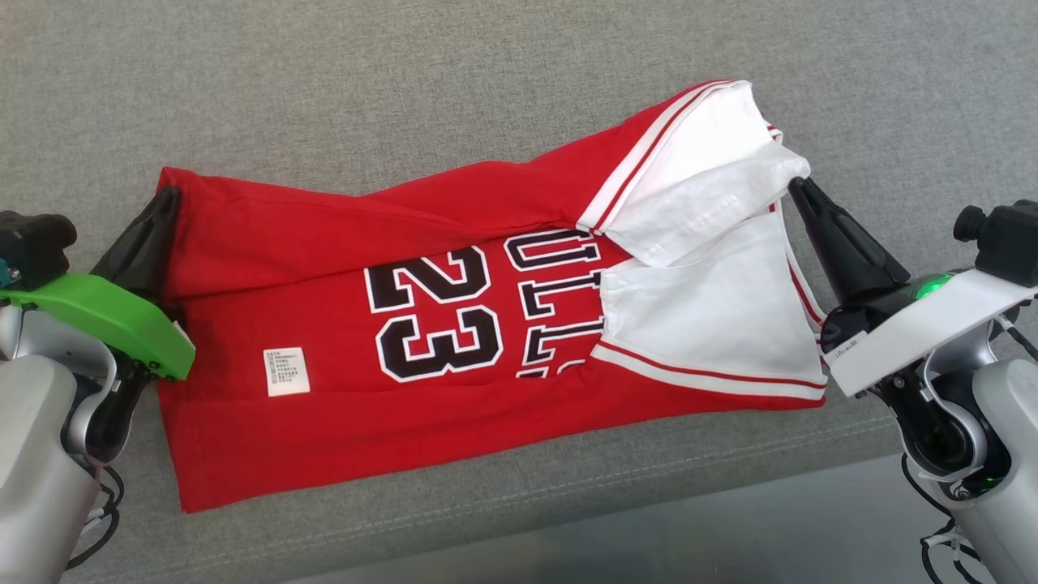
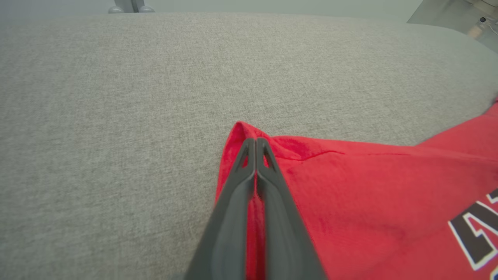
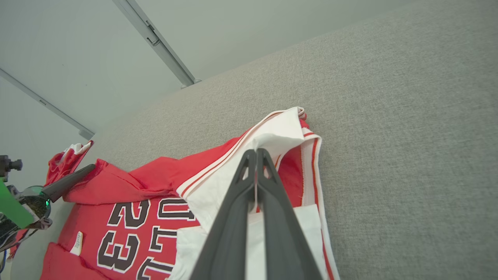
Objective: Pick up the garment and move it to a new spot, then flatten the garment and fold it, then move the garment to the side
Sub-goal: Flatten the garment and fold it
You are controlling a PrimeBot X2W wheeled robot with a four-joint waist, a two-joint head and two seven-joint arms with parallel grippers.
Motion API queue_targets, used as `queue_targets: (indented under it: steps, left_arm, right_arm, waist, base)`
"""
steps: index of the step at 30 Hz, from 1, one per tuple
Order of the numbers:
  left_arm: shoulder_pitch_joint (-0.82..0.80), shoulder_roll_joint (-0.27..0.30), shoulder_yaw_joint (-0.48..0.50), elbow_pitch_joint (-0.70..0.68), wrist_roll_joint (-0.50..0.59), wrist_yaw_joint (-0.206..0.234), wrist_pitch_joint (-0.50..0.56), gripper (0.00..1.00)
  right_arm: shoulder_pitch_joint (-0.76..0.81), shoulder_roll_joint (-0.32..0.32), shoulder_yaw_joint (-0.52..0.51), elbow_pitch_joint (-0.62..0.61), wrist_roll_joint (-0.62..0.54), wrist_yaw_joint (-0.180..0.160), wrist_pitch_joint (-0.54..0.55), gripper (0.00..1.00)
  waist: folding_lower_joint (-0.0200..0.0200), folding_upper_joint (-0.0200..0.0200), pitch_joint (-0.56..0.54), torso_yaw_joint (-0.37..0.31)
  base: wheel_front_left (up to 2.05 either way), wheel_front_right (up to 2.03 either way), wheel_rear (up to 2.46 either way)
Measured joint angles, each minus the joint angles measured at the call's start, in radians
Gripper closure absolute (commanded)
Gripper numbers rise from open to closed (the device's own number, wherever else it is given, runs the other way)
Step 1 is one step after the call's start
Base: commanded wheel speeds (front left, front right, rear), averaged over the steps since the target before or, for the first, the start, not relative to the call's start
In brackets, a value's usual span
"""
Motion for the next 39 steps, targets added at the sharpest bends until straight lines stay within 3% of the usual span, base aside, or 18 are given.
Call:
queue_targets:
  steps: [21,39]
  left_arm:
    - [0.021,0.024,0.003,-0.096,-0.104,0.0,-0.053,1.0]
    - [0.22,0.044,0.017,-0.165,-0.139,0.0,-0.062,1.0]
  right_arm:
    - [0.002,-0.008,-0.017,0.018,0.0,-0.008,-0.013,1.0]
    - [0.042,-0.035,-0.035,0.004,0.006,-0.015,-0.008,1.0]
  waist:
    - [0.0,0.0,-0.058,0.047]
    - [0.0,0.0,-0.142,0.063]
  base:
    - [0.0,0.0,0.0]
    - [0.0,0.0,0.0]
